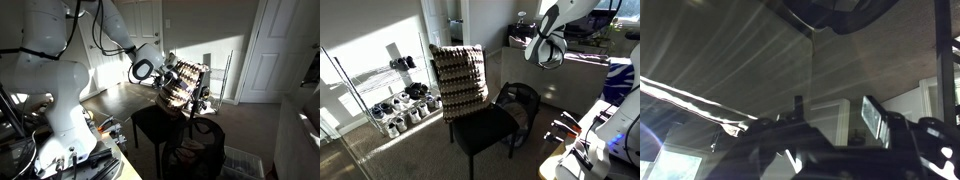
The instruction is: Put the peach shirt in the laundry basket
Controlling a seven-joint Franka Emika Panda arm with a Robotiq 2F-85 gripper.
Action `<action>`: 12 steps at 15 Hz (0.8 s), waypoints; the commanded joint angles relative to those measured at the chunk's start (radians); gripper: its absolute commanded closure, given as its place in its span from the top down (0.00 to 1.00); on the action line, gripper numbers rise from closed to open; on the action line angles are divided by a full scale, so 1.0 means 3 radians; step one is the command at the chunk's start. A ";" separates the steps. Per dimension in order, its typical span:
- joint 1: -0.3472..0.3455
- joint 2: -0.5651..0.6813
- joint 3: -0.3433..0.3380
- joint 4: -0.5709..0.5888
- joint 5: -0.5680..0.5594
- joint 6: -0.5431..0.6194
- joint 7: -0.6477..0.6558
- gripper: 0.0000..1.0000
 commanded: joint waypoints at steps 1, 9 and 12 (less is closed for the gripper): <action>-0.0110 -0.0308 0.0244 -0.0074 -0.0282 0.0017 0.0056 0.92; -0.0328 -0.0425 0.0668 -0.0077 -0.0417 -0.0084 0.0063 1.00; -0.0482 -0.0419 0.0821 -0.0094 -0.0461 -0.0109 0.0060 1.00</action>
